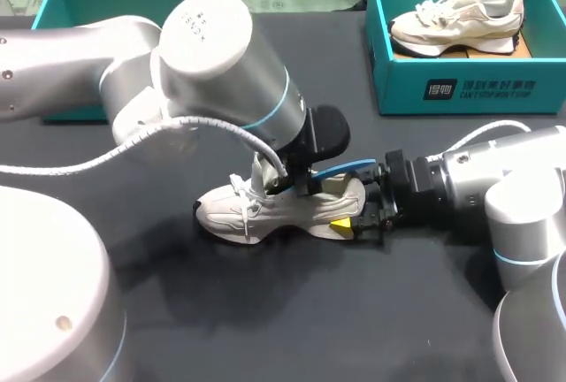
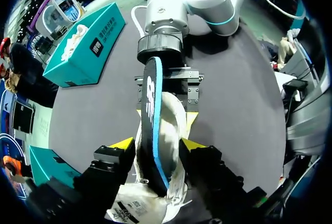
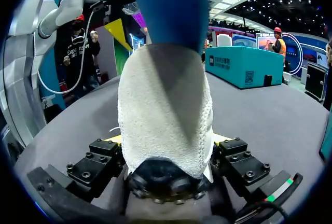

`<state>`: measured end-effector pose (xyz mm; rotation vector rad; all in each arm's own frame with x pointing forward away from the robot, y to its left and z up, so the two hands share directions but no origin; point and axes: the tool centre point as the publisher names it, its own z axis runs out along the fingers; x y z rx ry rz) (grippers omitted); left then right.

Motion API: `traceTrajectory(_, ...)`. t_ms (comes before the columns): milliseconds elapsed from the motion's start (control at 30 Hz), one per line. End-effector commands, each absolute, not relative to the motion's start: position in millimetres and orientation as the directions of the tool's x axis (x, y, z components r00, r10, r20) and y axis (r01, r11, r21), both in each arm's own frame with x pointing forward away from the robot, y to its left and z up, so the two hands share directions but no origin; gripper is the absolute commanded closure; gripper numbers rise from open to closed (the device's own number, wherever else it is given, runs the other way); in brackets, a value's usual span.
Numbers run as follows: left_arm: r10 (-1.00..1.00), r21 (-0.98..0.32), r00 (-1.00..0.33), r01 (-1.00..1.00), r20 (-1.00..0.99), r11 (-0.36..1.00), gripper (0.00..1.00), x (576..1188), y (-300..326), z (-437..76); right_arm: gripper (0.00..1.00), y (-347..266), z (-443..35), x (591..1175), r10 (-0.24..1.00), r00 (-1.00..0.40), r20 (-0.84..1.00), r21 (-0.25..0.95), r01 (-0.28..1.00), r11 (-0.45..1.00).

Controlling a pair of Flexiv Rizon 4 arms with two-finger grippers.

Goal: Take the shoe out of the shoebox, open the shoe tongue, remove and reinsert the insole, then place the shoe into the shoebox

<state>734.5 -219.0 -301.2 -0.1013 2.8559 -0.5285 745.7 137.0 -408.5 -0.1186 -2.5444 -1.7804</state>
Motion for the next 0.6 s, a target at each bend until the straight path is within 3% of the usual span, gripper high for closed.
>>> traceTrajectory(33,-0.143,-0.353,-0.951,-0.039,-0.275,0.935,0.32,728.1,-221.4,-298.6,1.00,138.6,-410.4,743.9,0.044,-0.996,0.072,0.935,0.083,0.346)
traceTrajectory(167,-0.169,-0.350,-0.931,-0.048,-0.323,0.936,0.20,727.4,-227.0,-298.4,1.00,138.6,-410.4,743.9,0.044,-0.996,0.072,0.935,0.083,0.346)
traceTrajectory(233,-0.176,-0.349,-0.923,-0.049,-0.342,0.936,0.18,727.7,-229.6,-299.9,1.00,138.6,-410.4,743.9,0.044,-0.996,0.072,0.935,0.083,0.346)
traceTrajectory(600,-0.207,-0.389,-0.892,-0.039,-0.402,0.920,0.34,739.2,-239.4,-305.5,1.00,138.6,-410.4,743.9,0.044,-0.996,0.072,0.935,0.083,0.346)
